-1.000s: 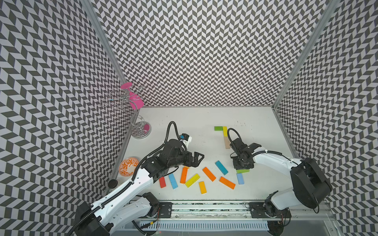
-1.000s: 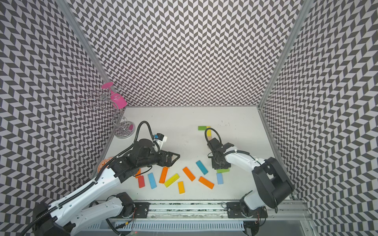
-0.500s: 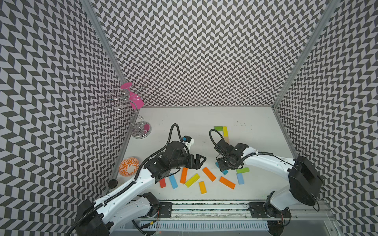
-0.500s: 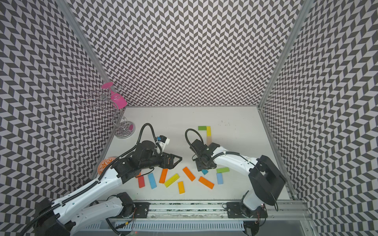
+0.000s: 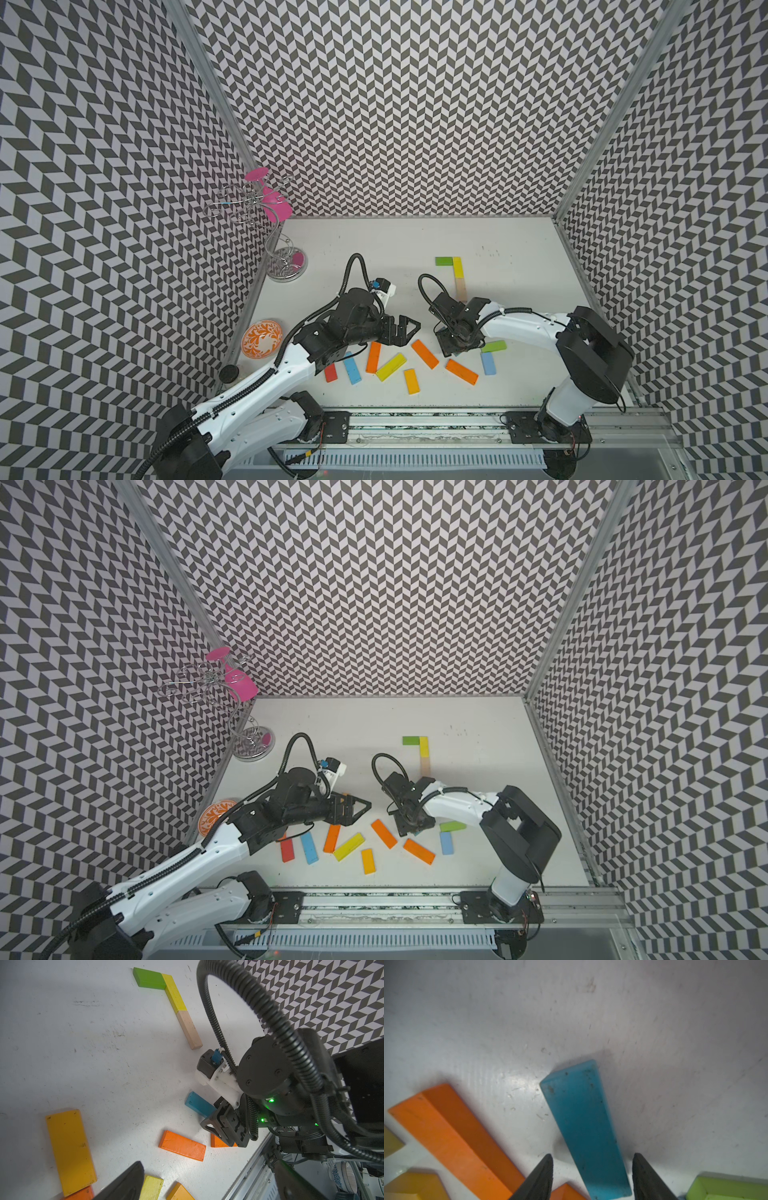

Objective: Assemble a giraffe with building blocks
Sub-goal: Pick up the building block from the center of the board.

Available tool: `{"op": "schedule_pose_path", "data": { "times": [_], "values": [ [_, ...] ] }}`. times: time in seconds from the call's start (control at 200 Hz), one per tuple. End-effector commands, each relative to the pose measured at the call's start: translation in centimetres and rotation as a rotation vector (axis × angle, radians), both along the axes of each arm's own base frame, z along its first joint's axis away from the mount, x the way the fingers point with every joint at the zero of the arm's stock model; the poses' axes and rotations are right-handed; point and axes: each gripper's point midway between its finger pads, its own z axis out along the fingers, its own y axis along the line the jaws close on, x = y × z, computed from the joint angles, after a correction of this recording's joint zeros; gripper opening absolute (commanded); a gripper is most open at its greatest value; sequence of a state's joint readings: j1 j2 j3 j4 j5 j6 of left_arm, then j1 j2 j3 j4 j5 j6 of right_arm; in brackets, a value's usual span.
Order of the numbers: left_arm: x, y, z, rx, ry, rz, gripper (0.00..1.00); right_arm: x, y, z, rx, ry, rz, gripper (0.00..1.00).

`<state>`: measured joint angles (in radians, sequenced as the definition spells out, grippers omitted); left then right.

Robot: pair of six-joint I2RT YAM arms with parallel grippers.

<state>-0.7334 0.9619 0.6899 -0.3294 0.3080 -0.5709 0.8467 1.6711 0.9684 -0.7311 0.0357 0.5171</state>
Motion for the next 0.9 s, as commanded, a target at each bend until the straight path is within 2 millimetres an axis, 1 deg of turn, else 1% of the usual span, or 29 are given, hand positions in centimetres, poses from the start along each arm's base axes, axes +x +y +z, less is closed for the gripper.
{"op": "schedule_pose_path", "data": {
  "times": [0.0, 0.08, 0.15, 0.26, 0.381, 0.571, 0.656, 0.796, 0.891],
  "values": [
    [0.0, -0.4, 0.6, -0.025, -0.016, -0.008, 0.99, 0.4, 0.5, -0.8, 0.011, -0.015, -0.005, 0.53],
    [0.1, -0.4, 0.7, -0.026, -0.021, -0.006, 0.99, 0.5, 0.3, -1.1, 0.004, -0.013, -0.008, 0.45],
    [0.3, -0.5, 0.7, -0.028, -0.023, -0.006, 0.99, 0.6, 0.3, -0.9, -0.002, -0.020, -0.014, 0.39],
    [0.3, -0.9, 0.5, -0.024, -0.016, -0.022, 0.99, 1.2, -0.1, -0.1, 0.013, -0.044, -0.045, 0.31],
    [0.4, -0.9, 0.6, -0.021, -0.025, -0.024, 0.99, 2.1, -1.2, 1.4, 0.020, -0.081, -0.102, 0.26],
    [0.7, -1.2, 0.8, -0.021, -0.029, -0.030, 0.99, 3.7, -2.7, 4.8, 0.068, -0.150, -0.197, 0.20],
    [0.7, -1.3, 0.8, -0.024, -0.027, -0.031, 0.99, 4.4, -3.3, 6.1, 0.092, -0.171, -0.235, 0.19],
    [0.7, -1.3, 1.0, -0.030, -0.031, -0.030, 0.99, 5.5, -4.1, 7.5, 0.124, -0.192, -0.281, 0.19],
    [0.7, -1.3, 0.9, -0.026, -0.031, -0.033, 1.00, 6.0, -4.3, 7.6, 0.138, -0.194, -0.300, 0.19]
  ]
}}
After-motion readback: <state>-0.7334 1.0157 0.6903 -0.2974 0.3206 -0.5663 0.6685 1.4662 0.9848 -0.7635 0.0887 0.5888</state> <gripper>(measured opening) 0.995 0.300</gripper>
